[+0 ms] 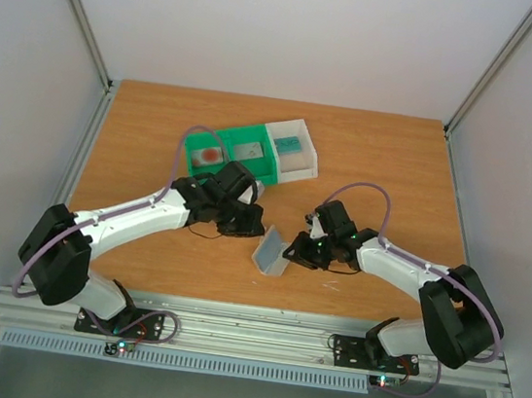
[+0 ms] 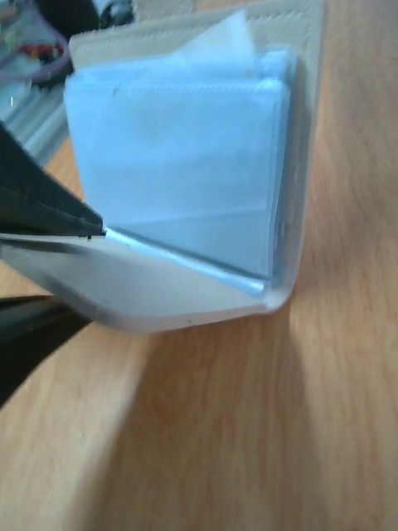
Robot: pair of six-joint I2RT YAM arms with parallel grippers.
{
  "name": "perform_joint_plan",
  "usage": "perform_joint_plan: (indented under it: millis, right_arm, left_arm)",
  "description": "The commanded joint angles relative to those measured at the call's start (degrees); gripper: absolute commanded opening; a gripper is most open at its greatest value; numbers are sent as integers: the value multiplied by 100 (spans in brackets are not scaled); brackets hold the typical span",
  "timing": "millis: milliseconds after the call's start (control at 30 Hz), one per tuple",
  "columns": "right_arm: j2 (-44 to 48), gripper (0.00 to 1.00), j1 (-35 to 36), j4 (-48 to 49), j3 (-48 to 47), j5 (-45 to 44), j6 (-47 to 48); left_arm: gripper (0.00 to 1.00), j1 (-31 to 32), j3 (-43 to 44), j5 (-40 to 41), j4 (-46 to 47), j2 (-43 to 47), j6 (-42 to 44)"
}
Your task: Take the credit cards out of the card holder
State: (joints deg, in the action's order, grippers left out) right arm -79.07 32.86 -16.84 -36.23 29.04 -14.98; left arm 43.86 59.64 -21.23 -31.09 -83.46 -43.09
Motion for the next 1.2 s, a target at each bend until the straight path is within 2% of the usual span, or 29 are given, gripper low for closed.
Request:
perform_joint_plan:
  millis: [0,67,200,467,667,833,933,1033,1167]
  right_arm:
    - [-156,15,45,-182,-81,-582,243]
    - [-155,11,44,-190,-71,-708,300]
    - [-221,8,38,-188,-70,-1001,380]
    - [-664,4,27,-202,-365,-1065,753]
    - [-932,5,27,19,-416,-1173,942]
    - [-1304,6,27,-43,-638,-1175,1091]
    - [-1303,7,25,-59,-611,-1321,1184]
    - [-1207,12,27,-336,-728,-1643,1292]
    - [-780,25,27,-814,-973,-1864,1231]
  left_arm:
    - [0,0,-50,489,-368,123,190]
    - [0,0,-49,749,-617,139,273]
    - [0,-17,-79,1027,-949,309,337]
    - [1,-202,-630,1031,-1124,747,172]
    - [11,-860,-1245,188,-640,1312,85]
    - [30,-980,-1342,60,-436,1364,68]
    - [43,-982,-1447,-209,78,1182,143]
    - [46,-992,-1314,-237,215,801,235]
    - [46,-1001,-1256,-53,402,451,398]
